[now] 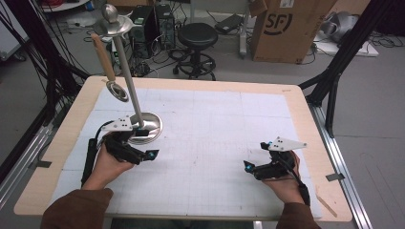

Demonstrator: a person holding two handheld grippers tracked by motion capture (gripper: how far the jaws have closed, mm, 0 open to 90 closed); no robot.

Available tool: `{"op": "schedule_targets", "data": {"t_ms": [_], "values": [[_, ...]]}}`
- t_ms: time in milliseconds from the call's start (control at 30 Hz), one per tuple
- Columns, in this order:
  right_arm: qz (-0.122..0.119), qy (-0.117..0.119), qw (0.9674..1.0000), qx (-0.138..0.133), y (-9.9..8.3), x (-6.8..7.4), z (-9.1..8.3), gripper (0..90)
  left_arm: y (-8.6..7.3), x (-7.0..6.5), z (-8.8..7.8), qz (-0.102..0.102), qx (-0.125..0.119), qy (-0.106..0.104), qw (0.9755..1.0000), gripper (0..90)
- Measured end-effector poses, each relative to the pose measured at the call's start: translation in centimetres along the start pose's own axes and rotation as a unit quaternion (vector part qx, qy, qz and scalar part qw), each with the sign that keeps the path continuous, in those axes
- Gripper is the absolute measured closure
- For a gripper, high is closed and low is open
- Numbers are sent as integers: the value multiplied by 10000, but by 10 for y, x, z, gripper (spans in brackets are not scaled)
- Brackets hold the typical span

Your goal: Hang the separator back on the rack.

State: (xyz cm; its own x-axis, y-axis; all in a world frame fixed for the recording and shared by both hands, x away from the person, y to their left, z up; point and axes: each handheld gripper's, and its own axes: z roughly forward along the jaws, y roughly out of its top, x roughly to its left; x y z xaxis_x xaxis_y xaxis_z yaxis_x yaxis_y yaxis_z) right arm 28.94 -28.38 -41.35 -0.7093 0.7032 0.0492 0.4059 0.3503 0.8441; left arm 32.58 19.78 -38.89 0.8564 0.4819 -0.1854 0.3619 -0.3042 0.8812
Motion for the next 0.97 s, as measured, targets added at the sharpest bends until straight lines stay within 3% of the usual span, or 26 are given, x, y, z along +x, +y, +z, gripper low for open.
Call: {"op": "schedule_targets", "data": {"t_ms": [433,967], "values": [[-76,18,10000,35,2,4,1,10,-1,-2,-4,55,-96,-37,9999,69],[-34,21,10000,46,2,3,2,10,-4,-1,-3,33,-36,-21,10000,68]]}}
